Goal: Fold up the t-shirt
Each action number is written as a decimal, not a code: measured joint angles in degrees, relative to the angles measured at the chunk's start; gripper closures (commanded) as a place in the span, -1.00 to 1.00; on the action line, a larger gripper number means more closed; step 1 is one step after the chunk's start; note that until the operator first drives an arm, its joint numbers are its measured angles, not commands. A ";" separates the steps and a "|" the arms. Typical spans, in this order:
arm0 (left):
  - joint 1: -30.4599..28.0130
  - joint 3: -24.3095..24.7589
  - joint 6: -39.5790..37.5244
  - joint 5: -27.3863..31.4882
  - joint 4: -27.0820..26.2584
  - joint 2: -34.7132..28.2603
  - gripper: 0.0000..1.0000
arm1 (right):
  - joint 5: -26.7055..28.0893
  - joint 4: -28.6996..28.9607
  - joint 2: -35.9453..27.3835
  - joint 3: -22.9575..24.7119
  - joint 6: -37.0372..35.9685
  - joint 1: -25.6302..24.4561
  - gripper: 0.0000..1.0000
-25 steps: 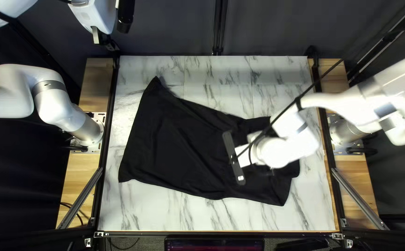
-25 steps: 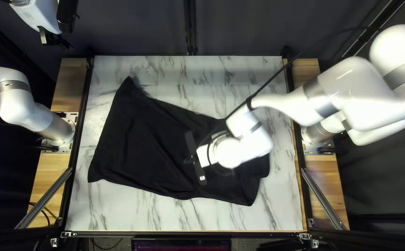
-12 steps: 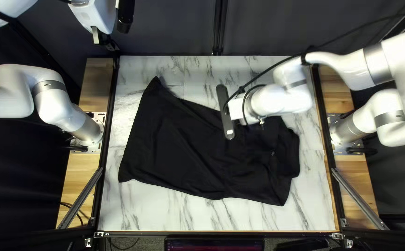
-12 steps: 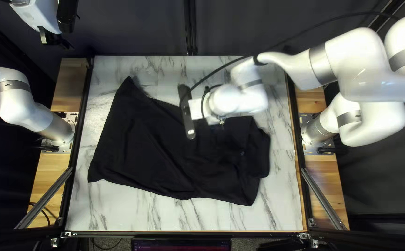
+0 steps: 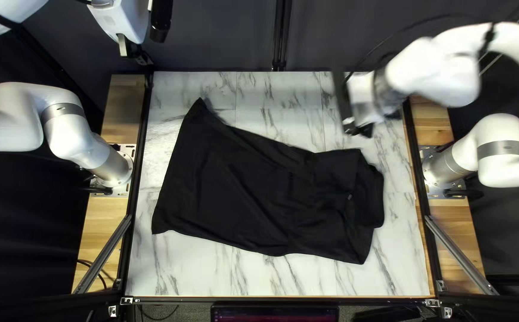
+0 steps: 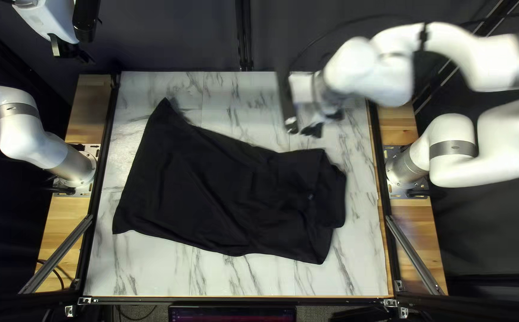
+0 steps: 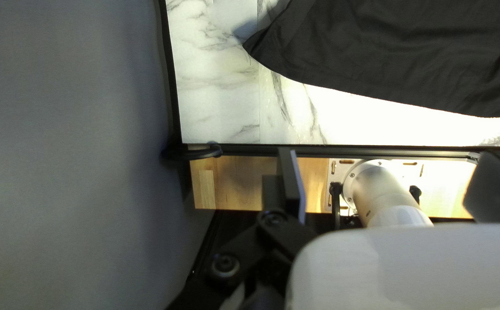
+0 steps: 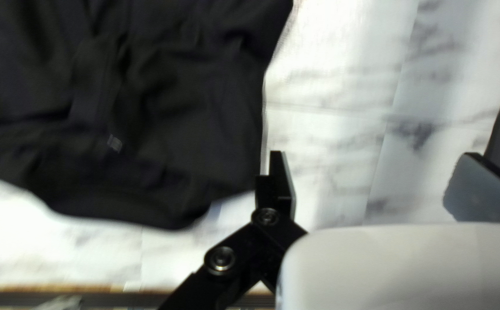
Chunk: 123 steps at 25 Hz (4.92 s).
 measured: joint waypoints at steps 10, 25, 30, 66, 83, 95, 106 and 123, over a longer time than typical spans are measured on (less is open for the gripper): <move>0.00 0.00 0.00 0.00 0.00 0.00 -1.00 | 2.38 0.90 -2.32 0.25 0.04 -0.76 -1.00; -0.08 0.30 -0.05 -0.36 -0.15 0.13 -1.00 | 2.38 0.90 -2.32 0.25 0.04 -0.76 -1.00; -4.48 7.73 -1.95 -10.10 -0.13 4.11 -1.00 | 2.38 0.90 -2.32 0.25 0.04 -0.76 -1.00; 4.13 29.40 11.31 -50.47 9.99 39.08 -1.00 | 2.38 0.90 -2.32 0.25 0.04 -0.76 -1.00; 6.60 27.82 20.14 -51.32 7.52 44.27 1.00 | 2.38 0.90 -2.32 0.25 0.04 -0.76 -1.00; 3.26 30.87 16.01 -47.42 7.65 36.82 1.00 | 2.38 0.90 -2.32 0.25 0.04 -0.76 -1.00; -7.47 38.03 3.16 -43.10 8.57 25.28 1.00 | 2.38 0.90 -2.32 0.25 0.04 -0.76 -1.00; -10.80 37.27 -0.59 -36.11 7.06 18.23 1.00 | 2.38 0.90 -2.32 0.25 0.04 -0.76 -1.00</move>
